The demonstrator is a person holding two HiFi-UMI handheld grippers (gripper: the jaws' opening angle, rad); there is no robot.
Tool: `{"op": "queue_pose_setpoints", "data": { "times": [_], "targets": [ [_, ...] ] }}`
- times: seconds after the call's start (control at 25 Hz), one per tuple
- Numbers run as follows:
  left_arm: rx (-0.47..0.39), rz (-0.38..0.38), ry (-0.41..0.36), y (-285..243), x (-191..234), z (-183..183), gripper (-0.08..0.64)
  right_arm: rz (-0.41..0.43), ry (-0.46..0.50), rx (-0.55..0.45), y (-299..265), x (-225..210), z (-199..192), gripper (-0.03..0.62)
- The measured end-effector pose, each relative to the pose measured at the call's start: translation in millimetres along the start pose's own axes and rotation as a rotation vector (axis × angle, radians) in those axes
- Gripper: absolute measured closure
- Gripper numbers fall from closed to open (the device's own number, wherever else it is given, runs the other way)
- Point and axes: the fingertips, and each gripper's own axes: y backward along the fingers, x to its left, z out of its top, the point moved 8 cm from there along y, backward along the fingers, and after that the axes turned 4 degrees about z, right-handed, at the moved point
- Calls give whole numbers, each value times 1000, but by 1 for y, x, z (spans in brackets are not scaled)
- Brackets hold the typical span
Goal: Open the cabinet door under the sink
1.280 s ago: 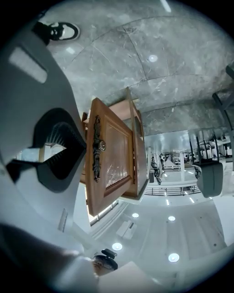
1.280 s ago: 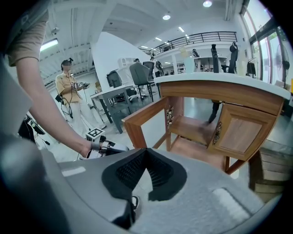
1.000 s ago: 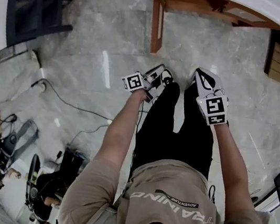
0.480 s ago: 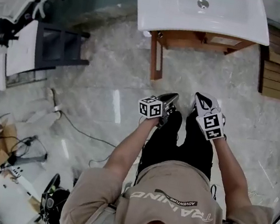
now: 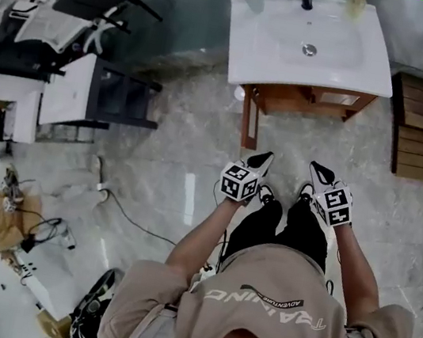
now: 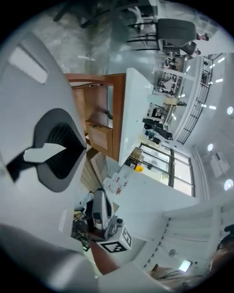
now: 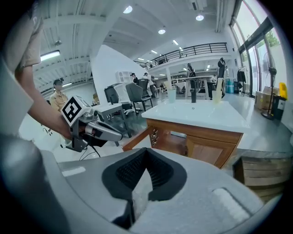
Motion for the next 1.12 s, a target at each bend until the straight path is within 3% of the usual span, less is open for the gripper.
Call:
{"op": "queue_pose_setpoints", "data": {
  "times": [0.12,0.28,0.68,0.88,1.12],
  "targets": [
    [-54,13,-68,12,-13,31,548,59,0,-23,7,3,17,591],
    [-126,35,-78,25,-26,68,546,89,26,-75,19,5,50,591],
    [-283,67,-154,57,-46,163,545,-6,144,-280,61,-15,152,591],
    [-395,97,-190,79,-49,209,543,-76,178,-355,83,-24,184,591],
    [-474,163,-245,109,-47,231,543,-118,230,-417,101,-18,207,591]
  ]
}}
